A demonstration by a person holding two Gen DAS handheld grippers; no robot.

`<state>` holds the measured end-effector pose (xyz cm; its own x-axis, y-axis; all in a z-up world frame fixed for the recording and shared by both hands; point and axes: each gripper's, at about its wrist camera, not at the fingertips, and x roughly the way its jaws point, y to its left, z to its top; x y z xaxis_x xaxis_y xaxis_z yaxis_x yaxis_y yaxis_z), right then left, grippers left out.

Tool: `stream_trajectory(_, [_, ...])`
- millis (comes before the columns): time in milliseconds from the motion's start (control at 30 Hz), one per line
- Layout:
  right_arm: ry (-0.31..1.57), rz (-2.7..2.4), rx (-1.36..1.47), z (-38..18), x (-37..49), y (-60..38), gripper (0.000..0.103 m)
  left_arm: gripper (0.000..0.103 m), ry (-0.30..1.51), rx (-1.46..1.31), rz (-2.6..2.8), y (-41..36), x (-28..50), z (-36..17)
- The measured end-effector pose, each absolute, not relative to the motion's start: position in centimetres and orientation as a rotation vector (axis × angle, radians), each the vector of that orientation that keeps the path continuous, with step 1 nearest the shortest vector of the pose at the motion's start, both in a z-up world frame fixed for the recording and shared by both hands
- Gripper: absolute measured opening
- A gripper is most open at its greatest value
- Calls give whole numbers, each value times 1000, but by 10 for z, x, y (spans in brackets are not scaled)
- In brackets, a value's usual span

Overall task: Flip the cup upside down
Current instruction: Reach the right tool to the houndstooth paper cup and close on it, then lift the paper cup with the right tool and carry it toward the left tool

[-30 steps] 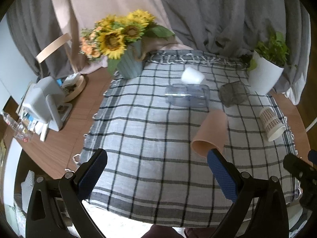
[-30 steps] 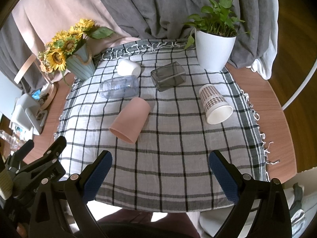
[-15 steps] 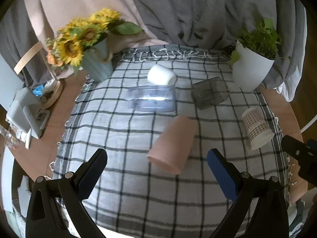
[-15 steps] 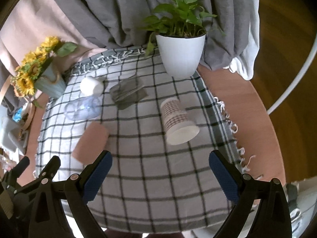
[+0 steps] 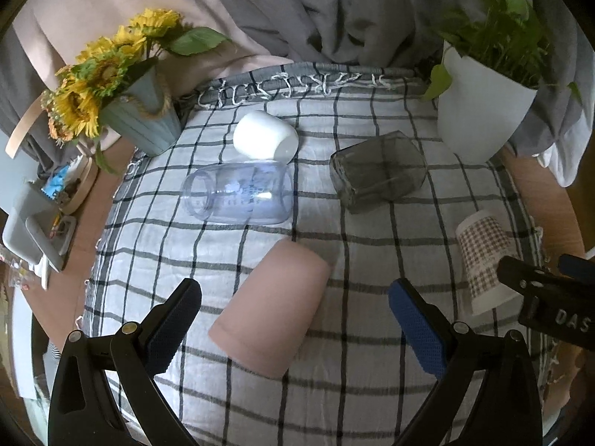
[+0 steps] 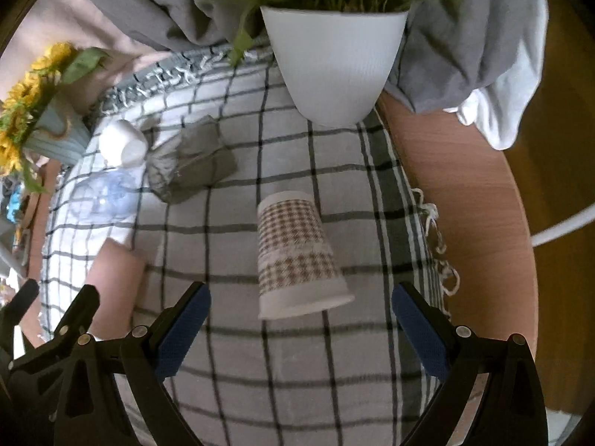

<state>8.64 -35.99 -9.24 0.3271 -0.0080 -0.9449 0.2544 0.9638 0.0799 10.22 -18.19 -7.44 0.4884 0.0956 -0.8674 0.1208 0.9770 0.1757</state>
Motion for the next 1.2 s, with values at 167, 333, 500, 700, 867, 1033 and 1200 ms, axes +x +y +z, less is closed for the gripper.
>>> stream_trajectory(167, [1273, -150, 222, -114, 112, -367, 98, 103, 1080, 238, 0, -189, 116, -86])
stream_trajectory(333, [1345, -128, 238, -140, 131, -371, 91, 103, 1097, 237, 18, -191, 124, -95])
stream_trajectory(500, [1382, -117, 261, -158, 137, -371, 83, 103, 1110, 235, 19, -190, 128, -99])
stream_trajectory(700, [1388, -115, 265, -164, 136, -368, 67, 103, 1112, 241, 16, -187, 126, -99])
stream_trajectory(867, [1356, -140, 260, -155, 127, -364, 66, 103, 1109, 237, -2, -178, 122, -93])
stream_trajectory(1033, [1314, -161, 294, -131, 103, -353, 66, 103, 1105, 215, -20, -158, 115, -84])
stream_trajectory(1200, [1273, -165, 312, -109, 85, -332, 66, 103, 1106, 203, -36, -129, 106, -77])
